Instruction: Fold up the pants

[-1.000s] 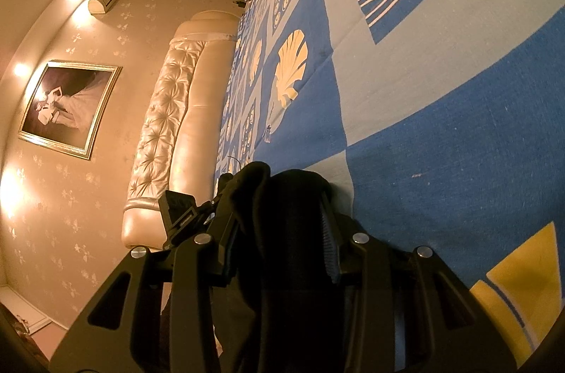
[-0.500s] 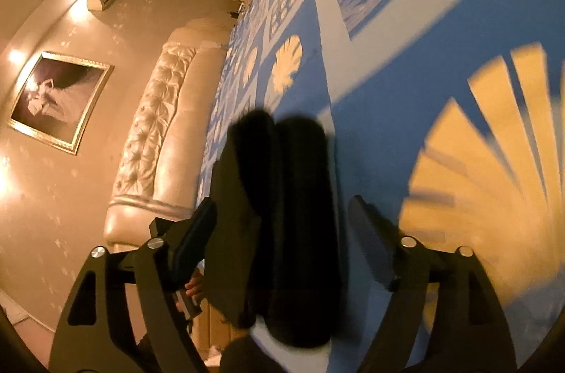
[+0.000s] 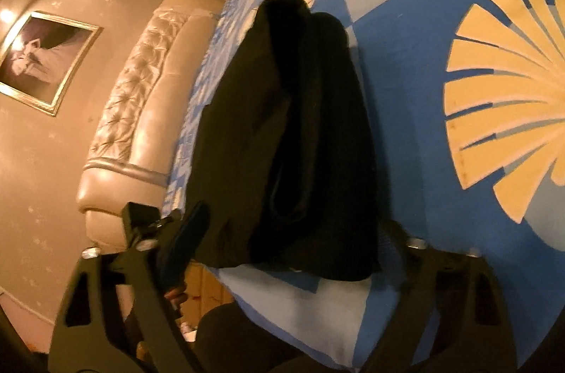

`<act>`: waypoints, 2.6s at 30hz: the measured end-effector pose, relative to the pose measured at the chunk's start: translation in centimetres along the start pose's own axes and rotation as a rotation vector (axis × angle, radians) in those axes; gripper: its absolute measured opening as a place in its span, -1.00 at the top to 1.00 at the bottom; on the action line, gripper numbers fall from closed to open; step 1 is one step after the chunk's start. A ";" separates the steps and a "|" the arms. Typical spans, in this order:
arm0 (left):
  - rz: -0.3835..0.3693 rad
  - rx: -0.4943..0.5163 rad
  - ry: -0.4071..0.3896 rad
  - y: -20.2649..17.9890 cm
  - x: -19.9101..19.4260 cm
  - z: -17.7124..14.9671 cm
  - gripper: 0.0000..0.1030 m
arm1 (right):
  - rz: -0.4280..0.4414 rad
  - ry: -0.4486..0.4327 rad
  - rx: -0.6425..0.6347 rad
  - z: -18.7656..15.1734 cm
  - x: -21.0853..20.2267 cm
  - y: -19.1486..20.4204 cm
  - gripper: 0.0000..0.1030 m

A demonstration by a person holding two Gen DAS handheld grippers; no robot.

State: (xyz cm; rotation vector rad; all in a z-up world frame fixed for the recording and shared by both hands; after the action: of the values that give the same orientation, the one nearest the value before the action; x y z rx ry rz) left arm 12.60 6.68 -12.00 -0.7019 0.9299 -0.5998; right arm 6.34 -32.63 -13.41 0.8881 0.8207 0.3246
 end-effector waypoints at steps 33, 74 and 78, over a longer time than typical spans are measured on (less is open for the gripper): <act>0.074 0.077 -0.006 -1.6 0.8 -1.8 -0.02 | 0.125 0.030 0.067 0.7 -0.9 -3.0 0.37; 0.150 0.148 0.029 -2.7 2.6 -2.4 -0.61 | 0.027 0.021 0.079 -1.3 -1.7 -2.2 0.28; 0.167 0.179 0.029 -3.1 2.6 -2.7 -0.53 | 0.052 0.021 0.069 -1.2 -2.3 -2.0 0.42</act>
State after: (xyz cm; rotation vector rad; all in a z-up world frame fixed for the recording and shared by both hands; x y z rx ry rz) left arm 10.97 2.11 -12.06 -0.4520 0.9382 -0.5383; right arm 3.79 -34.48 -14.33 0.9731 0.8334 0.3530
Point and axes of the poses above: each gripper's, at about its wrist camera, not at the fingertips, and x roughly the way its jaws point, y to its left, z to its top, the point moved 3 cm from there along x, roughly the way its jaws point, and after that the axes turned 10 degrees about -y, right-handed, at the moved point
